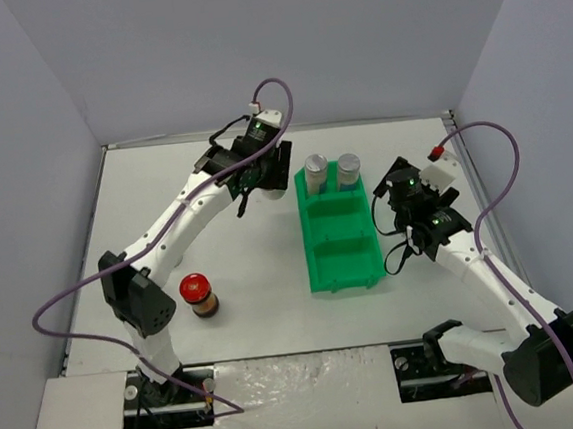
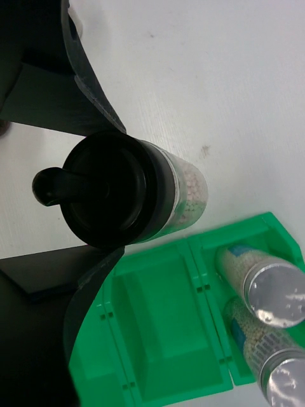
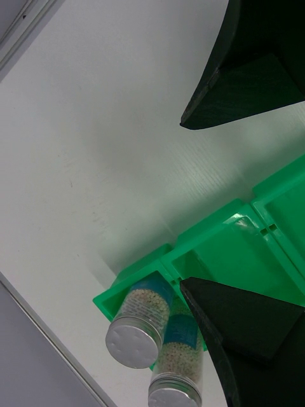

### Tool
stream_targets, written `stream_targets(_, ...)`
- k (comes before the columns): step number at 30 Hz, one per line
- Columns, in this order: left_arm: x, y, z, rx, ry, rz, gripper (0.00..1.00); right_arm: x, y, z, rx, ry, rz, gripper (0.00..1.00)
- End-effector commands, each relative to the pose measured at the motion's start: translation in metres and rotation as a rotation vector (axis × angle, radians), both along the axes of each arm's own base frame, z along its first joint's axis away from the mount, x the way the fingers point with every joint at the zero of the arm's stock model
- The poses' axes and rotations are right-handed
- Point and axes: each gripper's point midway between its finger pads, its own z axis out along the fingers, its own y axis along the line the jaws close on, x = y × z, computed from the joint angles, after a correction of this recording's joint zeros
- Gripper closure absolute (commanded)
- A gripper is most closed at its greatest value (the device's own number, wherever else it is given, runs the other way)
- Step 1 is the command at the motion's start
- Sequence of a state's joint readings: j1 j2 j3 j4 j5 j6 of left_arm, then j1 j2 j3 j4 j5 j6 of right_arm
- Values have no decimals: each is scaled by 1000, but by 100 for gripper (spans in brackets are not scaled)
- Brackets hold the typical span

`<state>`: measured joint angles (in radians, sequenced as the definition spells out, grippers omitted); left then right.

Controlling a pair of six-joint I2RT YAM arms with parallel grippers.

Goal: Organize the condiment bottles

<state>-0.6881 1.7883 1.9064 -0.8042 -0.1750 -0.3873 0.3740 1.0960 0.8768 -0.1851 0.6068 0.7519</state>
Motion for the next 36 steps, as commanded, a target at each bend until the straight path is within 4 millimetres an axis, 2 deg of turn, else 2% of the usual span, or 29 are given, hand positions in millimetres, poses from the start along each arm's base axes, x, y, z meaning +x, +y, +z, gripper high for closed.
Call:
stream_targets(1, 6, -45, 47, -54, -150, -151, 100, -4, -17, 27, -21, -91, -88, 0)
stream_targets(7, 3, -88, 62, -83, -217, -265, 100, -12, -26, 27, -41, -82, -121, 0)
stream_targets(13, -4, -120, 55, -85, -217, -364, 100, -16, -30, 30, -49, -85, -134, 0)
stream_targets(17, -11, -144, 45, -73, -227, -451, 100, -21, -34, 28, -52, -83, -151, 0)
stream_targets(27, -20, -187, 17, -97, -230, -575, 100, -44, -53, 34, -31, -137, -258, 0)
stream_targets(36, -15, -211, -11, -103, -201, -600, 100, -52, -58, 33, -40, -124, -269, 0)
